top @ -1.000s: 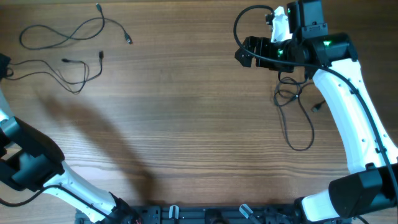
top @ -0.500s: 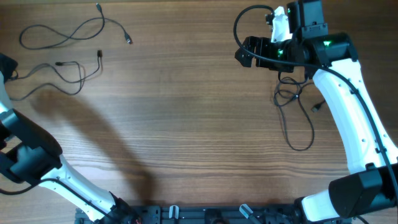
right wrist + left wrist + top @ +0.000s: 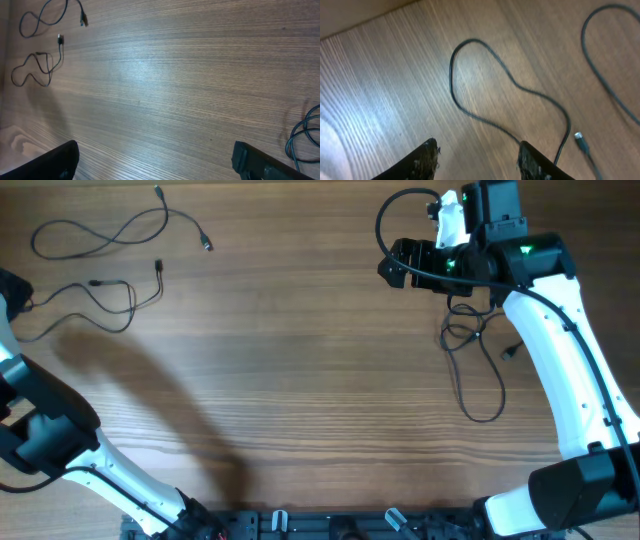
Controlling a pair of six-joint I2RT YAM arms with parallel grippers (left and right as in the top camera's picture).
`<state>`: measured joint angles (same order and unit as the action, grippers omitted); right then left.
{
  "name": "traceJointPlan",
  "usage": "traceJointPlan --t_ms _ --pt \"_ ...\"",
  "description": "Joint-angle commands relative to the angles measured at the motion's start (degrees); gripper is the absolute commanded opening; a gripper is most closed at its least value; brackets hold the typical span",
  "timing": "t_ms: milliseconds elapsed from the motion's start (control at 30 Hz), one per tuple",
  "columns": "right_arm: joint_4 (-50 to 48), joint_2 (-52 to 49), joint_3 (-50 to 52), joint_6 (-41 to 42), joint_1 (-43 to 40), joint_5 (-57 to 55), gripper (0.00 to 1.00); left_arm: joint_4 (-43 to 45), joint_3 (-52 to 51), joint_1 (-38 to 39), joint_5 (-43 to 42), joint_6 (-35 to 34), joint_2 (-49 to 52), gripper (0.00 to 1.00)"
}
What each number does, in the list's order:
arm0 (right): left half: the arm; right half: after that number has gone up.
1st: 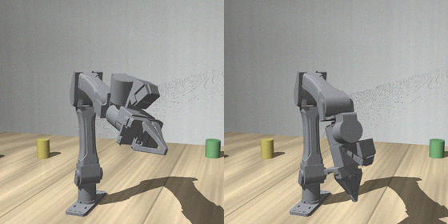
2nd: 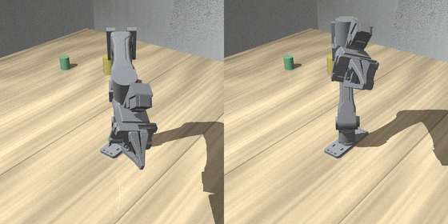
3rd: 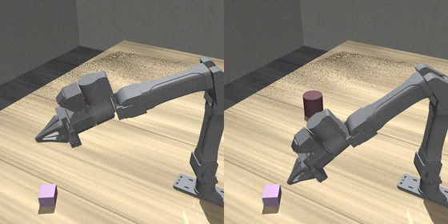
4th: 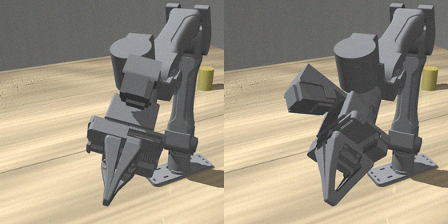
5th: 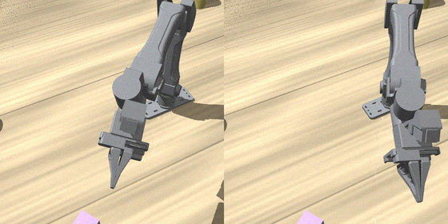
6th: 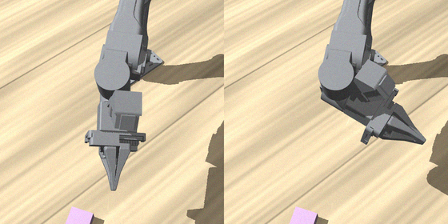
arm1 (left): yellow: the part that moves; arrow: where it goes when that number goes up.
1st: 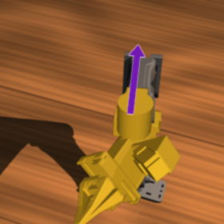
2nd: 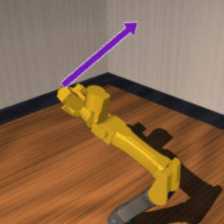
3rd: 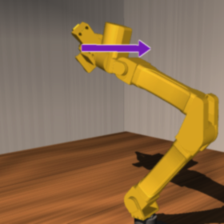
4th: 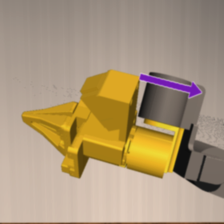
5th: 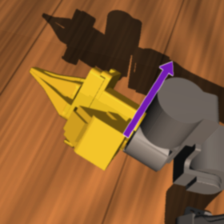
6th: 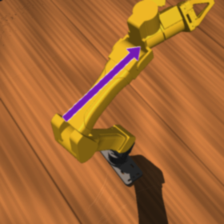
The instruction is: Untangle cables
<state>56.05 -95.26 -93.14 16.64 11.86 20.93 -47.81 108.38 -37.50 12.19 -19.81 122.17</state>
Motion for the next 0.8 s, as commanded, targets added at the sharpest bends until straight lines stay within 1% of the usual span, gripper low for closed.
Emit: traceJointPlan --t_ms 0,167,267,300,367,400,500,600,633,667,700,767 --pt "-0.2 -0.2 -0.1 0.3 0.1 -0.4 1.0 -1.3 0.4 0.5 0.6 1.7 -0.5 0.57" --pt "-0.1 -0.2 -0.1 0.3 0.1 -0.4 1.0 -2.0 0.4 1.2 0.4 1.4 -5.4 0.54" --pt "-0.2 -0.2 -0.1 0.3 0.1 -0.4 1.0 -1.5 0.4 2.4 -1.4 1.3 -10.1 0.57" --pt "-0.2 -0.2 -0.1 0.3 0.1 -0.4 1.0 -1.0 0.4 2.9 -3.2 1.0 -12.1 0.59" --pt "-0.2 -0.2 -0.1 0.3 0.1 -0.4 1.0 0.0 0.4 3.8 -8.5 -1.0 -15.5 0.66" --pt "-0.2 -0.2 -0.1 0.3 0.1 -0.4 1.0 0.7 0.4 4.3 -14.1 -2.8 -17.9 0.72" --pt "-0.2 -0.2 -0.1 0.3 0.1 -0.4 1.0 1.3 0.4 5.6 -28.3 -5.8 -21.8 0.82" --pt "-0.2 -0.2 -0.1 0.3 0.1 -0.4 1.0 -0.2 0.4 8.3 -42.0 -6.6 -23.6 0.89" --pt "-0.2 -0.2 -0.1 0.3 0.1 -0.4 1.0 -1.7 0.4 9.6 -45.0 -6.6 -23.6 0.91" --pt "-0.2 -0.2 -0.1 0.3 0.1 -0.4 1.0 -4.0 0.4 10.9 -46.5 -6.6 -23.6 0.96" --pt "-0.2 -0.2 -0.1 0.3 0.1 -0.4 1.0 -6.8 0.4 12.5 -46.4 -6.5 -23.4 1.0" --pt "-0.2 -0.2 -0.1 0.3 0.1 -0.4 1.0 -13.0 0.4 16.1 -44.6 -5.9 -22.7 1.0"
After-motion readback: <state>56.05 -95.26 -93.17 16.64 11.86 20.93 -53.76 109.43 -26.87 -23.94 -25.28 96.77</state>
